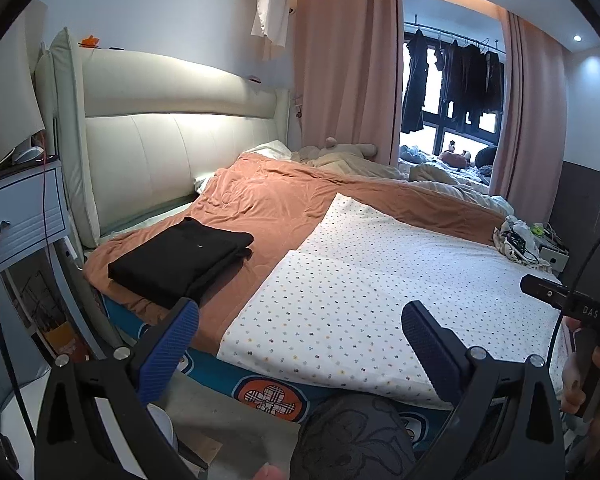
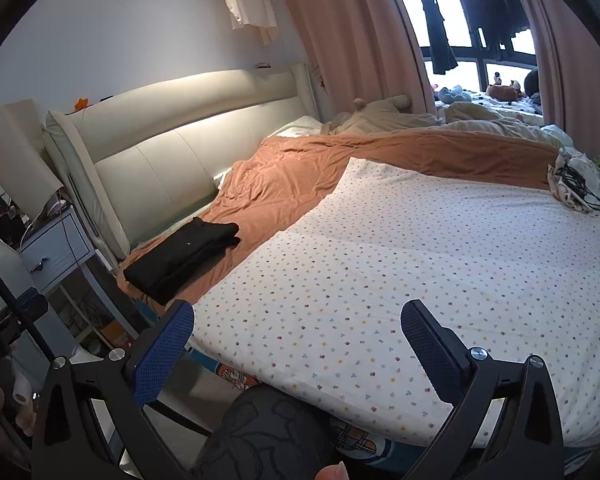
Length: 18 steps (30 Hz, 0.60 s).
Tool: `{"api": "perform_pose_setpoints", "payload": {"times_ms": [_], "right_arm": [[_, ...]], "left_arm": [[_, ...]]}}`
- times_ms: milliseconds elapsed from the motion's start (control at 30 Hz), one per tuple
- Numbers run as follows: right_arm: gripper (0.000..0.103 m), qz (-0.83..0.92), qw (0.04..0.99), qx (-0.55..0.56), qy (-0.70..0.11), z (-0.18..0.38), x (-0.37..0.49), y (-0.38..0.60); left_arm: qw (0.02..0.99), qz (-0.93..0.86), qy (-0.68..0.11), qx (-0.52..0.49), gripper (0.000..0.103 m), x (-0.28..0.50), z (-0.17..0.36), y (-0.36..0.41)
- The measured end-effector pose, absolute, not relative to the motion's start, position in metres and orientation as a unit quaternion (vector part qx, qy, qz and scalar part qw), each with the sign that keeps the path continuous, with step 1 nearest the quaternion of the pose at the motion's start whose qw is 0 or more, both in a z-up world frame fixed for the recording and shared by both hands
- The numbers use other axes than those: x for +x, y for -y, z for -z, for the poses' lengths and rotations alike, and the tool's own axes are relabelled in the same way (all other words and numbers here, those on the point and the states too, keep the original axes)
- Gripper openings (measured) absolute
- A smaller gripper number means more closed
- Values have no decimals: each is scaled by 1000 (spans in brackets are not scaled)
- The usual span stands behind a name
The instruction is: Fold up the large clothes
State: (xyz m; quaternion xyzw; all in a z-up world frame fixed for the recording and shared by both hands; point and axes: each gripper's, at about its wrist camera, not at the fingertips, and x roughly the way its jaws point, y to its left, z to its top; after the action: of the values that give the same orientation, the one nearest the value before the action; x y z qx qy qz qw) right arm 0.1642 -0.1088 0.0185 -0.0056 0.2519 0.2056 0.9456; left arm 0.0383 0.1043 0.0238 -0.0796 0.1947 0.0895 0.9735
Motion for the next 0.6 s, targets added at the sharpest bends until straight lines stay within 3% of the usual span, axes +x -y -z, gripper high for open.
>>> {"api": "perform_pose_setpoints", "payload": {"times_ms": [600], "right_arm": [[103, -190, 960, 0, -206, 8, 72, 143]], "left_arm": [[985, -58, -158, -49, 103, -24, -27, -70]]}}
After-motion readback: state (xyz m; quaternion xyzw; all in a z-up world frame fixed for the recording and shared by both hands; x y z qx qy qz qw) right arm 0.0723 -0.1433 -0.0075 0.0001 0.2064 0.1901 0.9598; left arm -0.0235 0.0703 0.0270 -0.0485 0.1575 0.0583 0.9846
